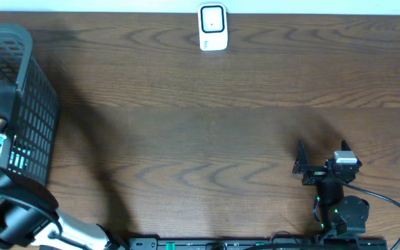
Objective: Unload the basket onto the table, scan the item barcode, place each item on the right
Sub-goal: 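Reach the left gripper into the grey basket toward the packages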
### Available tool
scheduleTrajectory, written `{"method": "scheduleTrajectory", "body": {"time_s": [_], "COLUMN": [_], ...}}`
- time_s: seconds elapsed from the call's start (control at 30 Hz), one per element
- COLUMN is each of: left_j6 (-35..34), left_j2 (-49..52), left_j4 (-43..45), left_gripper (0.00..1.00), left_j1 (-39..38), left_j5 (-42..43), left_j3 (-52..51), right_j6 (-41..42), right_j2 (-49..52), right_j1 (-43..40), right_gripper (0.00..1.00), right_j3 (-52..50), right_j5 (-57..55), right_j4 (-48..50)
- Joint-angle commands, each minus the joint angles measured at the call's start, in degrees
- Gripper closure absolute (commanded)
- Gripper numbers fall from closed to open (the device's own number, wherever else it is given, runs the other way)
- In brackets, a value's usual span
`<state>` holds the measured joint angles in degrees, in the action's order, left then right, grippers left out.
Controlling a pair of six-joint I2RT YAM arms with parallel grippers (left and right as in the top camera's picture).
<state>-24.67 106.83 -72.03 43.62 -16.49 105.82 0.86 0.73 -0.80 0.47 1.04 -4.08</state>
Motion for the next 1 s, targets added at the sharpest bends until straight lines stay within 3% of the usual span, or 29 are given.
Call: {"method": "scheduleTrajectory", "body": {"time_s": [0.0,0.73,0.8,0.97], "left_j6": [-0.66,-0.94,-0.94,-0.94], "left_j2": [3.41,16.00,16.00,16.00], "left_j4": [1.01,2.32,1.73,-0.90], "left_gripper": [0.02,0.02,0.12,0.21], "left_j1": [-0.66,-2.19,-2.19,-2.19], "left_j5": [-0.46,-4.15,-4.15,-3.91], "left_j3": [-0.02,-0.59,-0.59,-0.61], "right_j6": [0.59,0.59,0.59,0.59], "right_j2": [-0.35,-0.35,-0.35,-0.35], "right_j1": [0.09,0.09,0.09,0.09], "right_gripper": [0.01,0.01,0.01,0.01], "right_j3": [-0.13,-0.15,-0.15,-0.15], "right_j5": [-0.48,-0.48,-0.48,-0.48], "right_j4": [-0.20,-0.20,-0.20,-0.20]}}
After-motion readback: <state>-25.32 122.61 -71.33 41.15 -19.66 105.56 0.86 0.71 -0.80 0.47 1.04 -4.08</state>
